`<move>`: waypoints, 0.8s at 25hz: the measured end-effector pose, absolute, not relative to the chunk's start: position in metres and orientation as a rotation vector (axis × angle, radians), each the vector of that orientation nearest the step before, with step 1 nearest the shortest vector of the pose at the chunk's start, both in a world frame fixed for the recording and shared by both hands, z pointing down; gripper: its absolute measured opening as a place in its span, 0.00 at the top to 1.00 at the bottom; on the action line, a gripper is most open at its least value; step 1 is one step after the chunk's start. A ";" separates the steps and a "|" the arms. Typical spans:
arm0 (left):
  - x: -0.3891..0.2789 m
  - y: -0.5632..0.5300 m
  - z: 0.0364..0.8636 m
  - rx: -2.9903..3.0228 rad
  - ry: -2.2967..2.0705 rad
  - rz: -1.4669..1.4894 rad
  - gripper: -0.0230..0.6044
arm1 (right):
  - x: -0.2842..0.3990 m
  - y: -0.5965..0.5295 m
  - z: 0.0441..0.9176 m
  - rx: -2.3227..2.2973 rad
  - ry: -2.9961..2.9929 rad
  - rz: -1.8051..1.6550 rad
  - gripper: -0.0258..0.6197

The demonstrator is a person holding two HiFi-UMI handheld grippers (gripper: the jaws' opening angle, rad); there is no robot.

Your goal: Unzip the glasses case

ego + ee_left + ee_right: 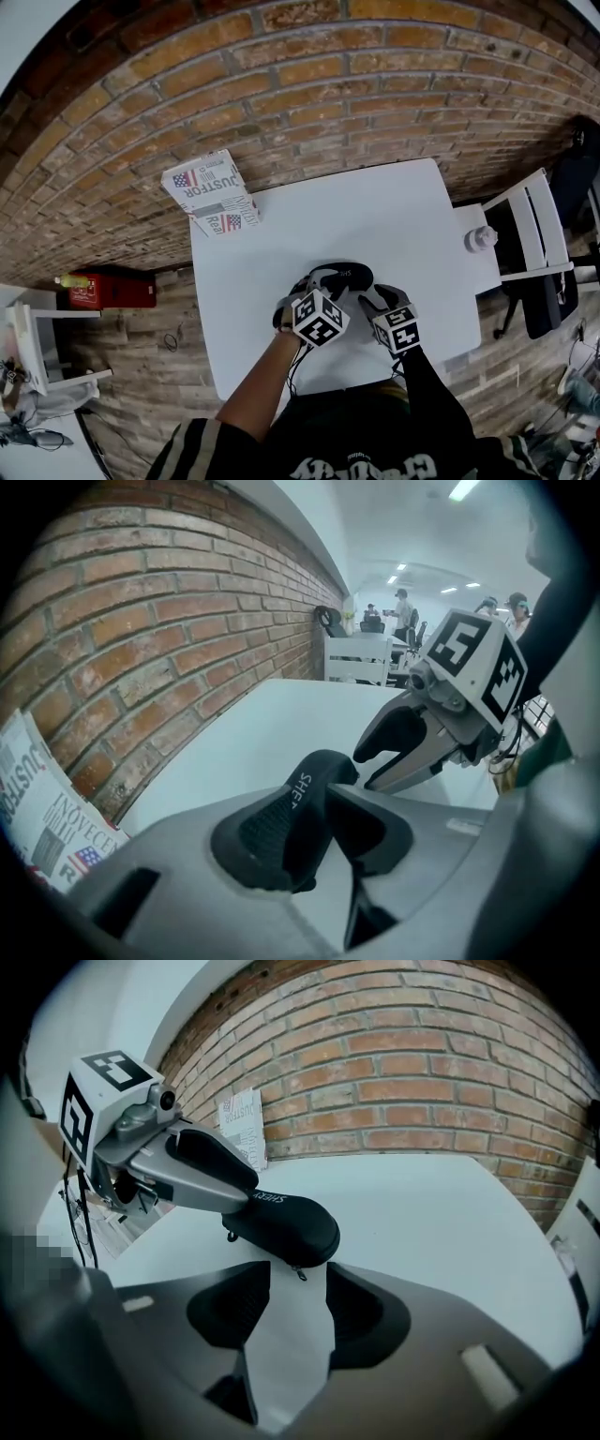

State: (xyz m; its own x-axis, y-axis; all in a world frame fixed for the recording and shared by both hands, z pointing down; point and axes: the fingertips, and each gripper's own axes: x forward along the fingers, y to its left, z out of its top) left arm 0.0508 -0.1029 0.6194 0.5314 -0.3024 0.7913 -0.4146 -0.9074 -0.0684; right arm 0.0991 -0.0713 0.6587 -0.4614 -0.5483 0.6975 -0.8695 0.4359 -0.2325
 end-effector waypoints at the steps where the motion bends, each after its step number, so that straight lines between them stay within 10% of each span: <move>1: 0.049 -0.103 0.625 2.607 -0.636 1.340 0.78 | 0.099 -0.072 0.662 1.191 -2.153 0.807 0.65; 5: 0.043 -0.112 0.632 2.517 -0.782 1.257 0.92 | 0.094 -0.072 0.672 1.174 -2.137 0.864 0.70; 9: 0.042 -0.113 0.631 2.496 -0.789 1.166 0.93 | 0.090 -0.074 0.678 1.189 -2.116 0.869 0.73; 11: 0.043 -0.113 0.632 2.501 -0.782 1.171 0.94 | 0.093 -0.074 0.678 1.190 -2.098 0.832 0.90; 20: 0.042 -0.114 0.634 2.480 -0.794 1.247 0.93 | 0.096 -0.072 0.678 1.166 -2.053 0.725 0.94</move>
State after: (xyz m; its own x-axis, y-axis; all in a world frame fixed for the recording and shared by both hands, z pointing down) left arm 0.0420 -0.1136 0.6339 0.4842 -0.3559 0.7993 -0.5736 -0.8190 -0.0172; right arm 0.0960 -0.0723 0.6781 -0.3856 -0.5169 0.7643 -0.8823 0.4490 -0.1415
